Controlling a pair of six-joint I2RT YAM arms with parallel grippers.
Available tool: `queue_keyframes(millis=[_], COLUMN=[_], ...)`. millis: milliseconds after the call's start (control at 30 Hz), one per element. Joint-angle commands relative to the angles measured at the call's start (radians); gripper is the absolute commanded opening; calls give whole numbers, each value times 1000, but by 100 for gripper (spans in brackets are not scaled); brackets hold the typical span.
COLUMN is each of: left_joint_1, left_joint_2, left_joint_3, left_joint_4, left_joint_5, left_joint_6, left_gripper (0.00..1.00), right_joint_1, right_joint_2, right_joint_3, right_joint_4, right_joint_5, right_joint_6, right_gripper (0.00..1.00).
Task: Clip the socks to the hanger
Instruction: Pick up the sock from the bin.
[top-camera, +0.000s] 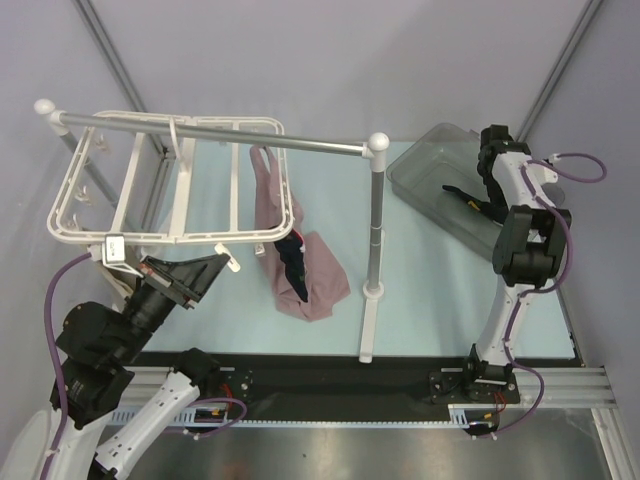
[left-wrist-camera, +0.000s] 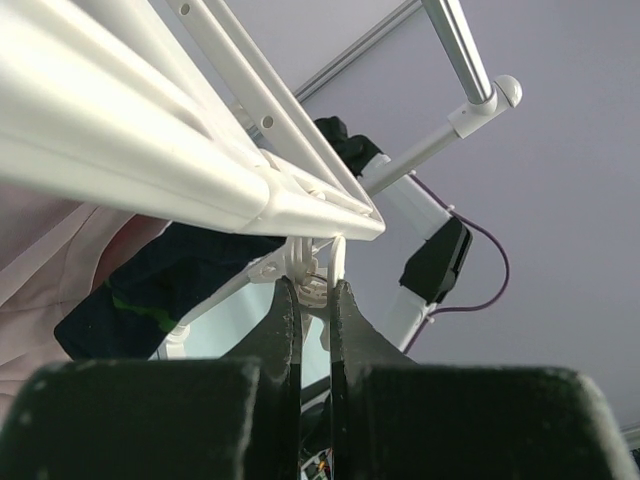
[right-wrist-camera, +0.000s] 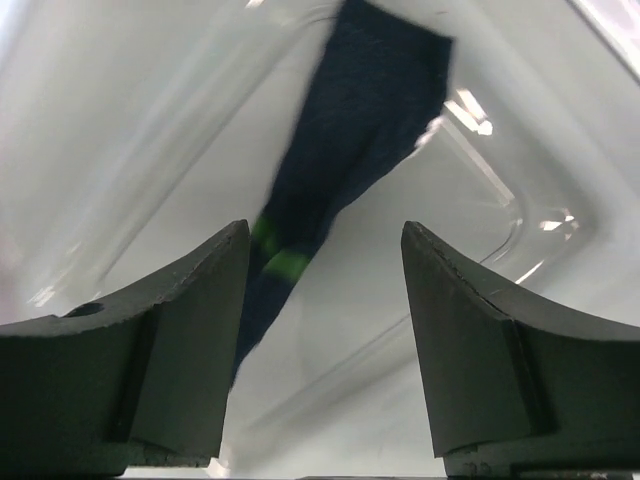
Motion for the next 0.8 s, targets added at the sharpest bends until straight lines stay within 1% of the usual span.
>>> queue_keyframes(millis=[0, 167, 300, 400, 433, 633, 767], left_joint_1=[-3, -2, -3, -2, -2, -2, -3], left_joint_2=[17, 27, 25, 25, 24, 25, 27], left_joint_3=[20, 23, 20, 20, 20, 34, 36], left_joint_4=[9, 3, 0, -2, -3, -17, -23], left_joint_5=[1, 3, 4, 10, 10, -10, -11], left_joint_6=[0, 8, 4, 3, 4, 17, 18], left_gripper=[0, 0, 0, 0, 0, 0, 0], right_joint_1=[-33, -44, -53, -56, -54, -67, -87], right_joint_2=[54, 135, 204, 229, 240, 289, 336], right_joint_3=[59, 105, 154, 148, 150, 171, 191], right_joint_4=[-97, -100, -80, 35, 46, 5, -21], right_joint_5=[124, 147, 129, 114, 114, 109, 71], right_joint_6=[132, 125, 92, 34, 24, 84, 95], right_gripper=[66, 66, 66, 66, 66, 65, 64])
